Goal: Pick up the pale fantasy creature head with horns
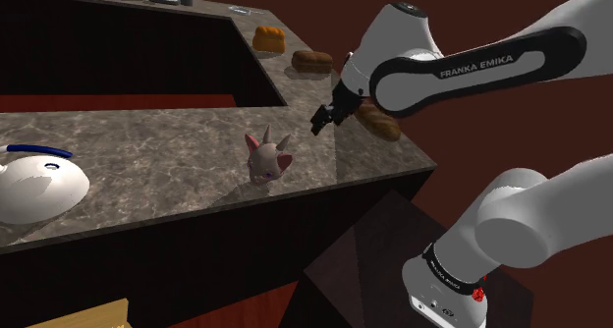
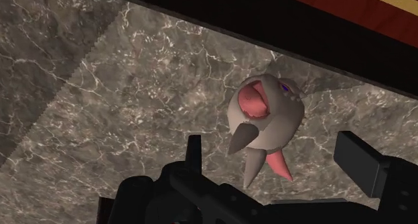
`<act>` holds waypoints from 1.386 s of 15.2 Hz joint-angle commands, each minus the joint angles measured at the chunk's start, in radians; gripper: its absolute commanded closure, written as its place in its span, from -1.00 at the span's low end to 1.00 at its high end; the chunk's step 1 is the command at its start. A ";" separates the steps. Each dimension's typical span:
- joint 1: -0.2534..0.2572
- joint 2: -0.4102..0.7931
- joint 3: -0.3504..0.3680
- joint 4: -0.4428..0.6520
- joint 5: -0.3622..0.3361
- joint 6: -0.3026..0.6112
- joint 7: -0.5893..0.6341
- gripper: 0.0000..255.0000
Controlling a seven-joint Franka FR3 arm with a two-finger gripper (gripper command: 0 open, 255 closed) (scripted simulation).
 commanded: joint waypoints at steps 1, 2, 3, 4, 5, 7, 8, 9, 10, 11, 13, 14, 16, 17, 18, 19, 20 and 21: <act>-0.014 0.090 0.023 -0.003 -0.021 0.108 0.032 -1.00; -0.024 0.132 0.036 -0.001 -0.036 0.154 0.050 -1.00; -0.036 0.175 0.049 0.003 -0.055 0.198 0.071 -1.00; -0.051 0.220 0.064 0.009 -0.080 0.242 0.097 -1.00; -0.069 0.265 0.080 0.017 -0.112 0.283 0.127 -1.00; -0.114 0.358 0.116 0.042 -0.208 0.359 0.213 -1.00; -0.139 0.406 0.133 0.059 -0.277 0.392 0.272 -1.00; -0.162 0.455 0.145 0.080 -0.364 0.421 0.346 -1.00; -0.176 0.505 0.146 0.106 -0.467 0.444 0.432 -1.00; -0.176 0.530 0.139 0.120 -0.522 0.454 0.479 -1.00; -0.166 0.561 0.117 0.128 -0.598 0.473 0.542 -1.00; -0.160 0.576 0.104 0.132 -0.637 0.483 0.575 -1.00; -0.143 0.608 0.075 0.143 -0.717 0.500 0.643 -1.00; -0.133 0.624 0.059 0.150 -0.757 0.508 0.678 -1.00; -0.121 0.639 0.041 0.156 -0.797 0.517 0.712 -1.00; -0.113 0.648 0.030 0.160 -0.819 0.522 0.732 -1.00; -0.112 0.648 0.029 0.160 -0.819 0.522 0.732 -1.00; -0.114 0.649 0.029 0.160 -0.819 0.523 0.731 1.00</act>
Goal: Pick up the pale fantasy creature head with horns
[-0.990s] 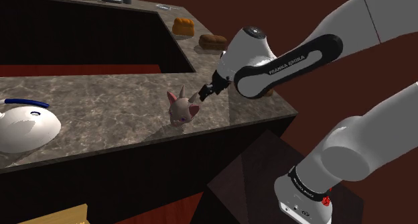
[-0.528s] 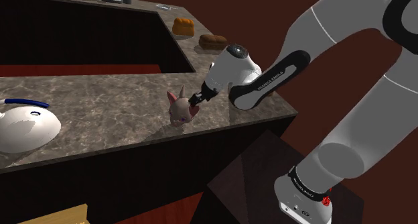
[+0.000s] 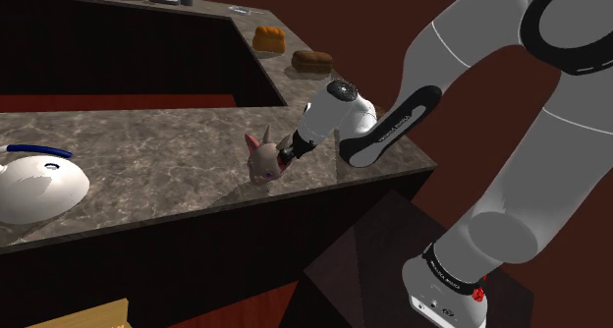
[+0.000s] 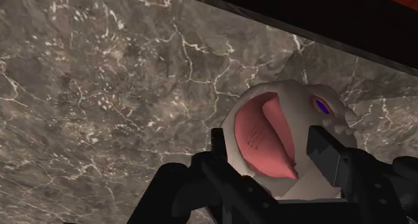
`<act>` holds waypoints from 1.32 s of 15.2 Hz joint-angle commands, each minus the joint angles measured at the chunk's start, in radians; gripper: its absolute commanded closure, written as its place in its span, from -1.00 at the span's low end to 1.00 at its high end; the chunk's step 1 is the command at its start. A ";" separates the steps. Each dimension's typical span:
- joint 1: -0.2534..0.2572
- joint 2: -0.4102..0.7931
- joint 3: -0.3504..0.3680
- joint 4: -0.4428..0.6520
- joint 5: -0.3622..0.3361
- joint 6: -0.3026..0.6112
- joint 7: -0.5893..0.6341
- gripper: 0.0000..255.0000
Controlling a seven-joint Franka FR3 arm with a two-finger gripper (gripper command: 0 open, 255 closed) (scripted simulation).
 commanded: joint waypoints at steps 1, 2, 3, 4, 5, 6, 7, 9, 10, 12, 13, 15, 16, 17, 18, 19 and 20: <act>0.002 0.003 -0.003 0.002 -0.008 0.002 0.006 1.00; 0.002 0.003 -0.004 0.001 -0.008 0.002 0.006 1.00; 0.002 0.003 -0.004 0.001 -0.008 0.002 0.006 1.00; 0.002 0.003 -0.004 0.002 -0.008 0.002 0.006 1.00; 0.002 0.002 -0.003 0.001 -0.007 0.002 0.006 1.00; 0.002 0.003 -0.003 0.001 -0.008 0.002 0.006 1.00; 0.002 0.003 -0.003 0.001 -0.008 0.002 0.006 1.00; 0.003 0.003 -0.003 0.002 -0.008 0.001 0.008 1.00; -0.009 -0.013 0.015 -0.005 0.032 -0.007 -0.027 1.00; -0.033 -0.044 0.051 -0.018 0.111 -0.025 -0.096 1.00; -0.043 -0.060 0.066 -0.023 0.150 -0.033 -0.129 1.00; -0.057 -0.091 0.094 -0.032 0.229 -0.052 -0.195 1.00; -0.062 -0.106 0.105 -0.036 0.267 -0.061 -0.227 1.00; -0.065 -0.122 0.114 -0.039 0.305 -0.071 -0.258 1.00; -0.066 -0.137 0.121 -0.042 0.341 -0.082 -0.288 1.00; -0.066 -0.151 0.127 -0.044 0.375 -0.093 -0.316 1.00; -0.065 -0.166 0.131 -0.045 0.407 -0.104 -0.342 1.00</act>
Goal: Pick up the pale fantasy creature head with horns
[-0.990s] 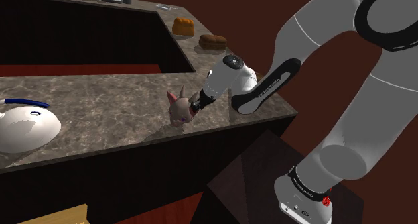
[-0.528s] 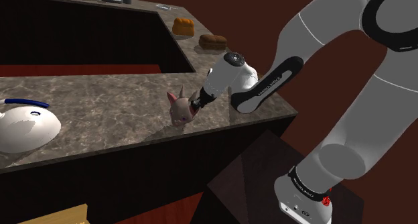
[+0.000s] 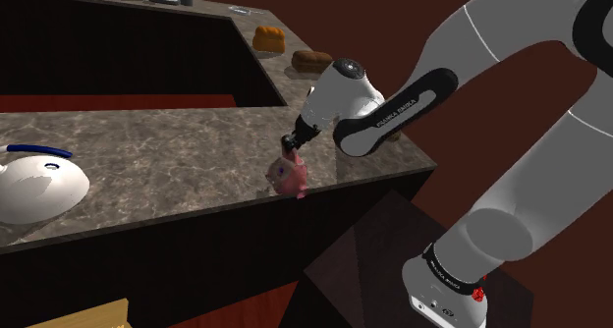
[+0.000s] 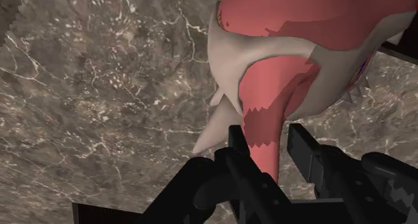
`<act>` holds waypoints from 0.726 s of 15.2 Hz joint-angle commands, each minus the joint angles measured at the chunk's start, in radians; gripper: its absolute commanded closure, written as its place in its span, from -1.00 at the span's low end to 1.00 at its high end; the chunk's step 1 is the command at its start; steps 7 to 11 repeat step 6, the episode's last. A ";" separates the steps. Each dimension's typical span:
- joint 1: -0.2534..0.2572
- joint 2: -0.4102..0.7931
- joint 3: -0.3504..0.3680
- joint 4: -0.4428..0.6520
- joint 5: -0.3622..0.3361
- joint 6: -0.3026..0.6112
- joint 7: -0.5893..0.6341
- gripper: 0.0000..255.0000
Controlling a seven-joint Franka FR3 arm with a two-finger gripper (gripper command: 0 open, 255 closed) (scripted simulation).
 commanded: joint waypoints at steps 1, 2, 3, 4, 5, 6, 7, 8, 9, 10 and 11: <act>0.002 -0.034 0.010 -0.005 0.072 -0.022 -0.058 1.00; 0.005 -0.048 0.011 -0.005 0.100 -0.035 -0.081 1.00; 0.009 -0.062 0.012 -0.005 0.126 -0.047 -0.102 1.00; 0.013 -0.075 0.011 -0.004 0.151 -0.060 -0.122 1.00; 0.015 -0.077 0.010 -0.003 0.154 -0.062 -0.125 1.00; 0.015 -0.077 0.009 -0.003 0.154 -0.062 -0.125 1.00; 0.015 -0.077 0.009 -0.003 0.154 -0.062 -0.125 1.00; 0.015 -0.077 0.009 -0.003 0.154 -0.062 -0.125 1.00; 0.015 -0.077 0.009 -0.003 0.154 -0.062 -0.125 1.00; 0.015 -0.077 0.009 -0.003 0.154 -0.062 -0.125 1.00; 0.015 -0.077 0.009 -0.003 0.154 -0.062 -0.125 1.00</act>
